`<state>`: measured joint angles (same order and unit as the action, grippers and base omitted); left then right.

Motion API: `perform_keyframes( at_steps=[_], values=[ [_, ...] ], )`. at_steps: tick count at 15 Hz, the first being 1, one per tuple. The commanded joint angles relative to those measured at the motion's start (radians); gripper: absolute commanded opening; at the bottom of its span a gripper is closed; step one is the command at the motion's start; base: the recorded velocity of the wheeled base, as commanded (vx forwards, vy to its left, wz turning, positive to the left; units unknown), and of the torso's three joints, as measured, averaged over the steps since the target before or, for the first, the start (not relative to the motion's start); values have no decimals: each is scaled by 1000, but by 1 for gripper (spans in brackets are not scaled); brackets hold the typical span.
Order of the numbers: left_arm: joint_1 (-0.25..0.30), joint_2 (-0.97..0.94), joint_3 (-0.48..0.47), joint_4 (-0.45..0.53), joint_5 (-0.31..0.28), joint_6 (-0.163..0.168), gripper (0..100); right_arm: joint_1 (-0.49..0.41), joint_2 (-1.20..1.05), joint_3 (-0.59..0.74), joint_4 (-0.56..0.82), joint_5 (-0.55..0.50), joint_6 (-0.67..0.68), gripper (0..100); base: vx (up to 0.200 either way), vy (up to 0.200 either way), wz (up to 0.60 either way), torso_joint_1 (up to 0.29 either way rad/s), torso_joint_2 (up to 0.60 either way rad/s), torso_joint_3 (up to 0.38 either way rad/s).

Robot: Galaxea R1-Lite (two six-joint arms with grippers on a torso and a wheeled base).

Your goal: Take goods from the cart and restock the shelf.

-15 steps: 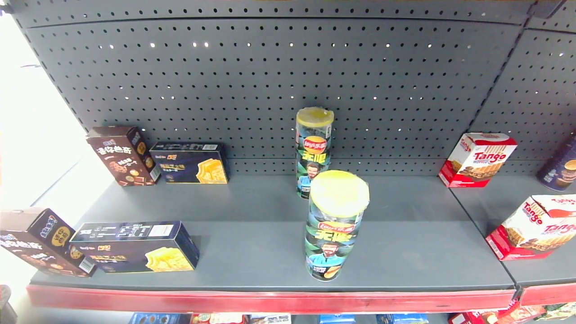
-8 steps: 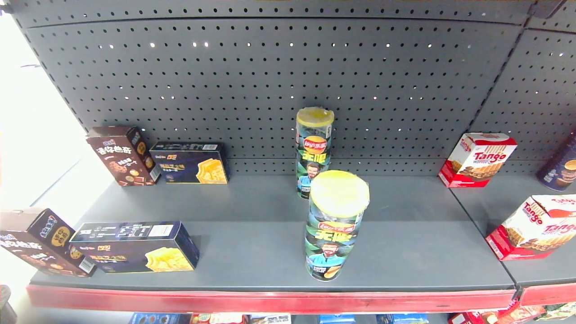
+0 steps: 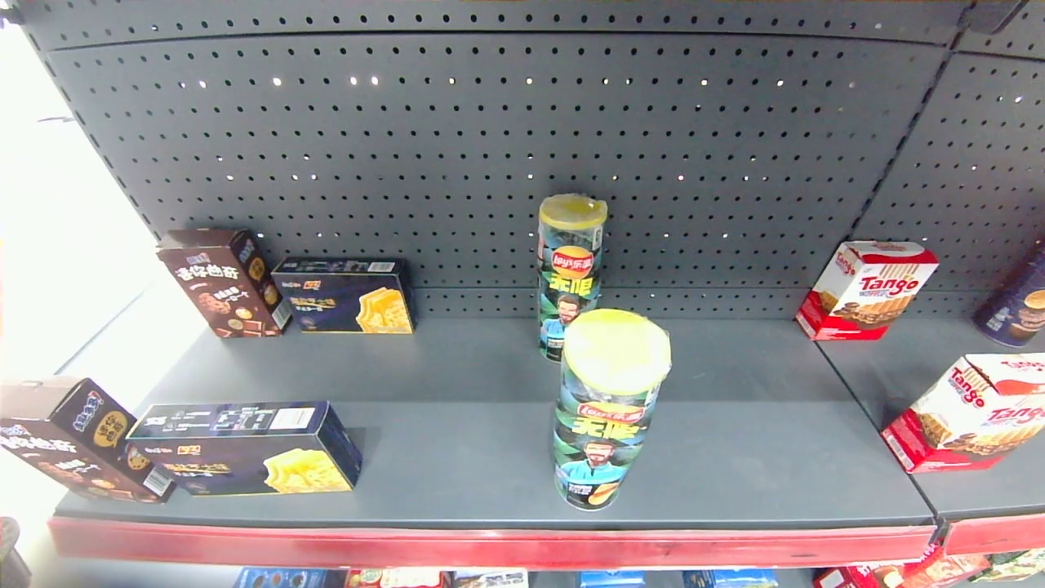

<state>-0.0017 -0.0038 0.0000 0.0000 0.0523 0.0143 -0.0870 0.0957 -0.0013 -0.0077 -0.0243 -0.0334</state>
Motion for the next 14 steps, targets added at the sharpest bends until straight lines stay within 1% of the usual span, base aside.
perform_keyframes(
  at_steps=[1, 2, 3, 4, 5, 6, 7, 8, 10, 12, 14],
  values=[
    [0, 4, -2, 2, 0, -5, 100, 20, 59, -144, -44, 18, -16, 100, 0, 0, 0, 0, 0, 0],
    [0, 4, -2, -2, 1, -13, 100, 27, 374, -359, -31, 30, 18, 100, 0, 0, 0, 0, 0, 0],
    [0, 4, 0, -2, 0, -17, 100, 64, 510, -465, -52, 67, 20, 100, 0, 0, 0, 0, 0, 0],
    [0, 4, -2, -2, 1, -17, 100, 112, 544, -490, -52, 109, 0, 100, 0, 0, 0, 0, 0, 0],
    [0, 4, 0, -2, 1, -19, 100, 194, 634, -510, -61, 132, -26, 100, 0, 0, 0, 0, 0, 0],
    [0, 4, 0, -2, 0, -17, 100, 254, 708, -528, -87, 132, -28, 100, 0, 0, 0, 0, 0, 0],
    [0, 4, 0, -2, -3, -16, 100, 288, 743, -534, -101, 132, -28, 100, 0, 0, 0, 0, 0, 0],
    [0, 4, -2, 0, -9, -14, 100, 363, 831, -534, -133, 132, -28, 100, 0, 0, 0, 0, 0, 0],
    [0, 4, -2, -2, -6, -19, 100, 434, 923, -526, -156, 133, -29, 100, 0, 0, 0, 0, 0, 0],
    [0, 4, 0, -2, -5, -22, 100, 517, 1004, -554, -158, 130, -31, 100, 0, 0, 0, 0, 0, 0],
    [0, 4, 0, -2, -5, -22, 100, 567, 1055, -563, -158, 115, -34, 100, 0, 0, 0, 0, 0, 0]
  ],
)
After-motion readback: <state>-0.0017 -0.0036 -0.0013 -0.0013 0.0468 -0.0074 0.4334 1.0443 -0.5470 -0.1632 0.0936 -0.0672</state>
